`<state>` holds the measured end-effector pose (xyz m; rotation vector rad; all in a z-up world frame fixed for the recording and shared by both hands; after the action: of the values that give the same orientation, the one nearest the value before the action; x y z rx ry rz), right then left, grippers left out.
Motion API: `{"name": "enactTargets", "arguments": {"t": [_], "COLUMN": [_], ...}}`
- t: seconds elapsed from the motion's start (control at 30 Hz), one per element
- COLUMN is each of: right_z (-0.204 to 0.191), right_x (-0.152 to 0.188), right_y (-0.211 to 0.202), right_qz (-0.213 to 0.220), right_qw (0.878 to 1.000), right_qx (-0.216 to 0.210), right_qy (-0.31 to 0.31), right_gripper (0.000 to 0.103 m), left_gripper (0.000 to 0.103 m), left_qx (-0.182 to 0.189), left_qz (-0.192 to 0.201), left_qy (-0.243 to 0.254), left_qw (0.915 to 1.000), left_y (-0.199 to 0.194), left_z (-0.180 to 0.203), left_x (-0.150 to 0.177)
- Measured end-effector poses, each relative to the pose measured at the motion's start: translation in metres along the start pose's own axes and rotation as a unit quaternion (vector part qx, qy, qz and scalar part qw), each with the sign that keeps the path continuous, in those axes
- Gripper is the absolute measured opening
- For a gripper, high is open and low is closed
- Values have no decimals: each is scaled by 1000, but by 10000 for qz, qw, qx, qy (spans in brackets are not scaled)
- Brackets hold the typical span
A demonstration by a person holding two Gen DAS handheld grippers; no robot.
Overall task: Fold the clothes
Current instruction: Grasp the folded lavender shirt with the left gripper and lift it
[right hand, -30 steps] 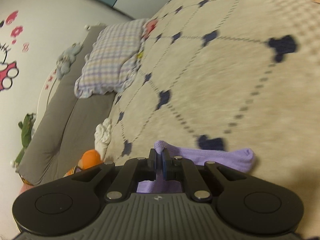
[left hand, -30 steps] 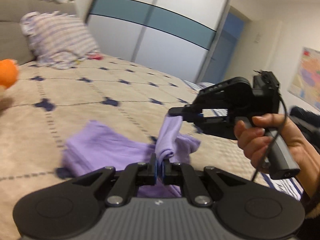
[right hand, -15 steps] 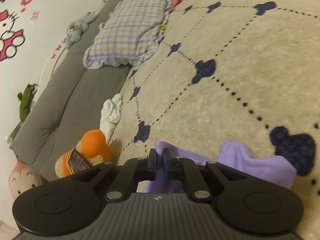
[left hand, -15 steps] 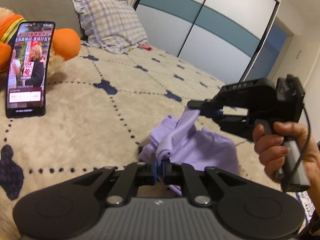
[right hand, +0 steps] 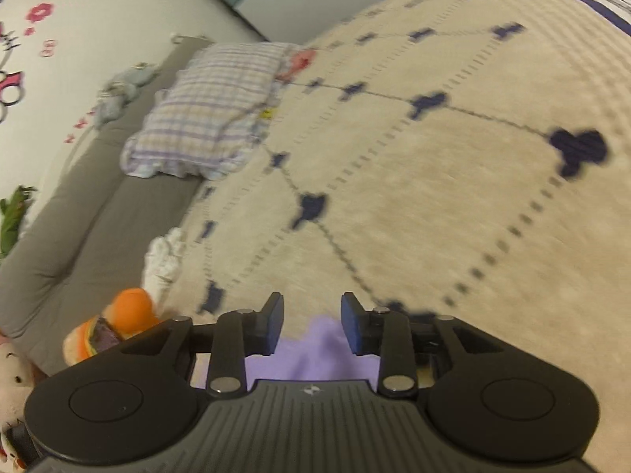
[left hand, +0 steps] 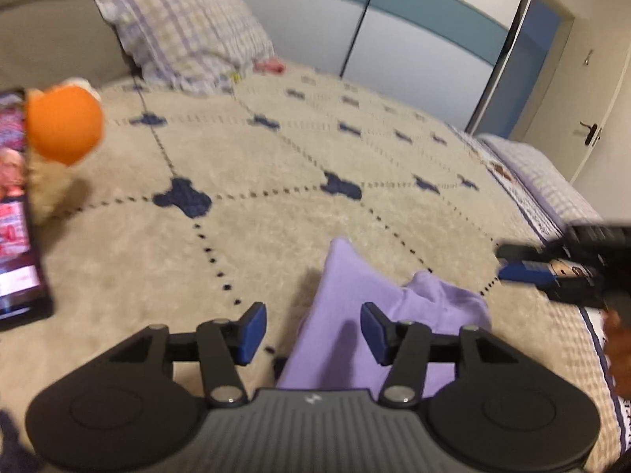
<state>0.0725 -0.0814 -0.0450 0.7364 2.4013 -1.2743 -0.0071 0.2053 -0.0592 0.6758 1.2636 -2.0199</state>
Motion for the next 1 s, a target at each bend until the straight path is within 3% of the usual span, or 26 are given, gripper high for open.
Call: {"name": "enactTargets", "arguments": {"t": [0.17, 0.23, 0.33, 0.37, 0.47, 0.57, 0.67, 0.77, 0.87, 0.93, 1.0], "right_z": [12, 11, 6, 6, 0, -19, -41, -50, -47, -39, -36], "right_x": [22, 30, 38, 40, 43, 44, 48, 54, 62, 65, 65], "right_y": [13, 19, 28, 30, 32, 21, 16, 28, 43, 49, 47], "right_qz": [-308, -358, -213, -136, 83, 586, 1008, 920, 703, 617, 612], "right_qw": [9991, 9987, 9958, 9932, 9876, 9786, 9668, 9650, 9624, 9607, 9594], "right_qx": [269, 312, 665, 869, 1130, 1092, 853, 672, 805, 958, 1012], "right_qy": [-57, -175, -595, -765, -1087, -1644, -2186, -2363, -2499, -2532, -2560], "right_gripper": [37, 37, 37, 36, 36, 36, 36, 36, 36, 36, 36], "left_gripper": [48, 29, 26, 25, 32, 35, 38, 38, 40, 62, 63], "left_qx": [302, 261, -800, -878, -745, -489, 140, 405, 118, 147, 261], "left_qz": [-232, -119, -180, -168, 7, 521, 762, 480, 105, 188, 306], "left_qy": [-323, -364, -182, -119, -45, 411, 933, 1115, 1096, 735, 442], "left_qw": [9988, 9989, 9965, 9959, 9972, 9966, 9926, 9918, 9939, 9970, 9982], "left_y": [25, 29, 39, 39, 30, 10, 1, 19, 43, 48, 45], "left_z": [-8, -9, -19, -21, -20, -3, 19, 31, 22, 6, -4], "left_x": [-9, -9, -4, -2, -2, -10, -12, -3, 12, 19, 21]}}
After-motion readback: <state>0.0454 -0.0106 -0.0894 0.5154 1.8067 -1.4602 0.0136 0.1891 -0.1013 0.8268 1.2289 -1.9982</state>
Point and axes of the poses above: each gripper's, at about its wrist camera, not at the fingertips, and y roughly the way its jaws point, z to its right, x to its underside, the point moved 4 cm from there along y, roughly the way its jaws point, and after that the axes turned 8 degrees about x, right-handed, at the moved point
